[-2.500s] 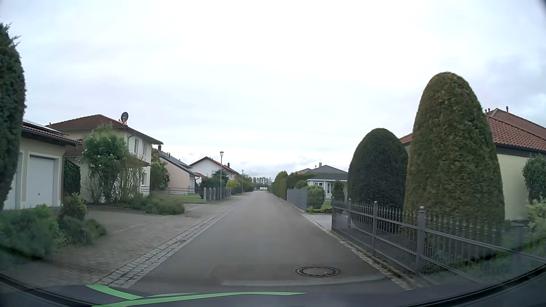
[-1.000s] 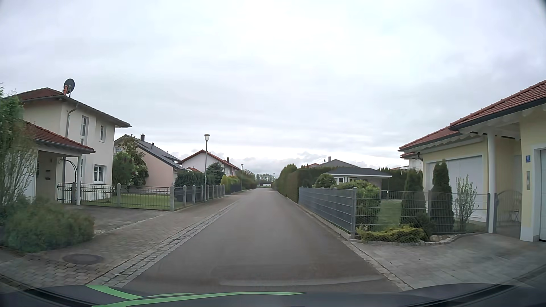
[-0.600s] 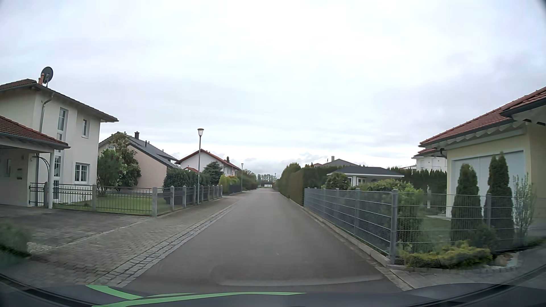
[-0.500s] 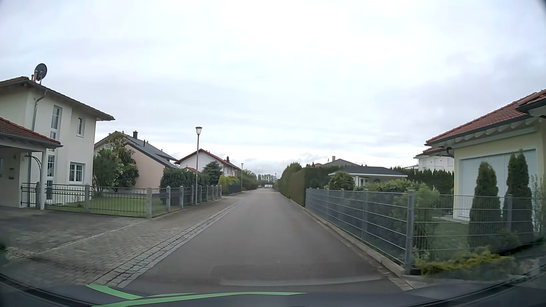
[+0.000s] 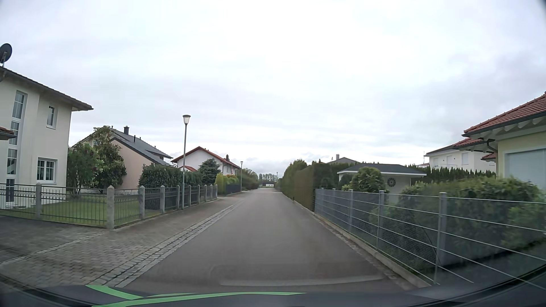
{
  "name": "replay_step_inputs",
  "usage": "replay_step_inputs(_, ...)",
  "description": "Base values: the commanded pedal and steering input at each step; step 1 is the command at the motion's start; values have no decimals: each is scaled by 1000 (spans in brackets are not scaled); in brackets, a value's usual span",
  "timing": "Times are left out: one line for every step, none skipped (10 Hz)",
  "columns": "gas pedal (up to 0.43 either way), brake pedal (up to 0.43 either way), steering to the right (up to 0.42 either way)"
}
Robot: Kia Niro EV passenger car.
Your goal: Follow the waypoints while adhering to traffic rules and regulations
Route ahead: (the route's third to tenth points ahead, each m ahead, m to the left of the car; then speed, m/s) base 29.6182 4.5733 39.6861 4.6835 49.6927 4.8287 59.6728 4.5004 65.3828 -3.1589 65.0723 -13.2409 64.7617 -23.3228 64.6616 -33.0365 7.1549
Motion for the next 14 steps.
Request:
replay_step_inputs(138,0,2)
replay_step_inputs(138,0,3)
replay_step_inputs(138,0,3)
replay_step_inputs(138,0,3)
replay_step_inputs(138,0,3)
replay_step_inputs(130,0,3)
replay_step_inputs(130,0,4)
replay_step_inputs(130,0,4)
replay_step_inputs(130,0,4)
replay_step_inputs(130,0,4)
replay_step_inputs(130,0,5)
replay_step_inputs(130,0,5)
replay_step_inputs(118,0,5)
replay_step_inputs(118,0,5)
